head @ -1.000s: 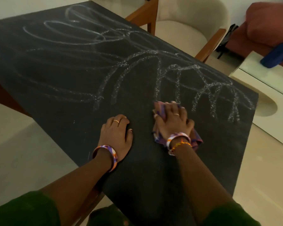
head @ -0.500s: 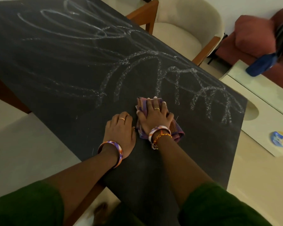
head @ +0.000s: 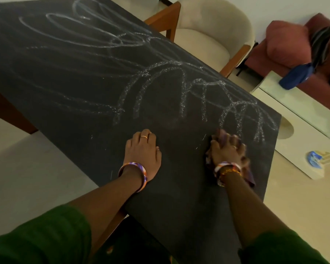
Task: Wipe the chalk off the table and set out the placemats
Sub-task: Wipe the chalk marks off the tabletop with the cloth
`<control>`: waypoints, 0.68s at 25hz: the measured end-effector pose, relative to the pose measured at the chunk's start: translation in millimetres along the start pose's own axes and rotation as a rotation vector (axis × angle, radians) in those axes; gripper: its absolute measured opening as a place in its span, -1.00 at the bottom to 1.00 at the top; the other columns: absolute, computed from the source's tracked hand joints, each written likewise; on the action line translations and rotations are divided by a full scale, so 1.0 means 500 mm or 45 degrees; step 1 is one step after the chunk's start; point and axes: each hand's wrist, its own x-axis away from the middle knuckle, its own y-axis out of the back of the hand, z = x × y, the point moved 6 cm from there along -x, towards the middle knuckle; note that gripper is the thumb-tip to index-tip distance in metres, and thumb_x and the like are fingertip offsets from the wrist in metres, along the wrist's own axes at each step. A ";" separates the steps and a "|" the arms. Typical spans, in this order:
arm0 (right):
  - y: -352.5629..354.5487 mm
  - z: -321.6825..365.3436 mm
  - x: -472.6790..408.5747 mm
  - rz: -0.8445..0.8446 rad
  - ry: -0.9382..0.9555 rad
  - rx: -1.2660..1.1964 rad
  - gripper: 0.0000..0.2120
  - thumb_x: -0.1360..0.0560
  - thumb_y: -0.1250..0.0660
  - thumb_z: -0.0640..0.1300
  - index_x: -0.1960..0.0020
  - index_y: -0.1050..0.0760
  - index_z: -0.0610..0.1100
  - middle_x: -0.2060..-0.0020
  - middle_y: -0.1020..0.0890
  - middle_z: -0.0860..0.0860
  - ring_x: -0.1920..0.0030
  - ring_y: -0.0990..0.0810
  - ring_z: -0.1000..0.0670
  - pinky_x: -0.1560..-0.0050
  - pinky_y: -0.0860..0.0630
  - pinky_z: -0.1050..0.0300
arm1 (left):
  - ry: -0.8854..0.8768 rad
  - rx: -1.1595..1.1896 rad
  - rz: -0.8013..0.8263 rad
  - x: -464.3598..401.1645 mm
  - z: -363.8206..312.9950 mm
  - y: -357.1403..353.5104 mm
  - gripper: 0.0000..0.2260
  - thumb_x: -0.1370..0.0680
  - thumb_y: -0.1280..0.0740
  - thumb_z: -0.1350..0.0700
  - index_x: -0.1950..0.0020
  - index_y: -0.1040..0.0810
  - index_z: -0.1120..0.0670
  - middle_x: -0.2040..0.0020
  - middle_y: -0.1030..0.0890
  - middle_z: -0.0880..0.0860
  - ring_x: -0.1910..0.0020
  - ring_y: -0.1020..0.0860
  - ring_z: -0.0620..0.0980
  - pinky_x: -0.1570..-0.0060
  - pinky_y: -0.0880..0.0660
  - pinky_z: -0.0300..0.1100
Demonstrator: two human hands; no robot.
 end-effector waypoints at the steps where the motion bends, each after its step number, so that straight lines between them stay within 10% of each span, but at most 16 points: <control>1: -0.023 0.073 0.016 0.011 0.155 0.016 -0.40 -0.56 -0.05 0.21 -0.54 -0.04 0.06 -0.55 0.01 0.08 -0.53 0.13 -0.13 -0.42 0.12 -0.31 | 0.003 -0.008 -0.006 -0.002 0.000 0.000 -0.61 -0.60 -0.09 -0.02 -0.40 -0.27 0.08 -0.41 -0.25 0.06 -0.38 -0.25 0.05 -0.34 -0.27 -0.05; 7: -0.084 0.284 0.077 0.139 0.716 0.114 -0.42 -0.57 -0.04 0.23 -0.54 -0.04 0.09 -0.54 -0.01 0.11 -0.53 0.08 -0.08 -0.42 0.04 -0.23 | 0.006 0.044 -0.036 0.002 0.004 0.003 -0.64 -0.58 -0.14 0.01 -0.36 -0.30 0.05 -0.39 -0.28 0.05 -0.37 -0.25 0.03 -0.31 -0.25 -0.08; 13: 0.032 -0.139 0.023 0.020 0.006 -0.074 -0.44 -0.56 -0.05 0.25 -0.52 -0.02 0.19 -0.54 -0.02 0.13 -0.53 0.10 -0.05 -0.42 0.07 -0.26 | 0.016 0.016 -0.087 0.006 0.001 0.007 -0.66 -0.59 -0.11 0.03 -0.35 -0.32 0.09 -0.39 -0.29 0.06 -0.34 -0.28 0.05 -0.29 -0.28 -0.07; 17: 0.031 -0.159 0.079 0.091 -0.052 -0.018 -0.43 -0.60 -0.06 0.18 -0.55 0.00 0.08 -0.55 0.02 0.08 -0.53 0.13 -0.10 -0.46 0.11 -0.25 | -0.020 0.103 -0.126 0.004 0.005 0.005 -0.69 -0.58 -0.16 0.06 -0.31 -0.38 0.08 -0.35 -0.33 0.05 -0.31 -0.31 0.04 -0.25 -0.30 -0.08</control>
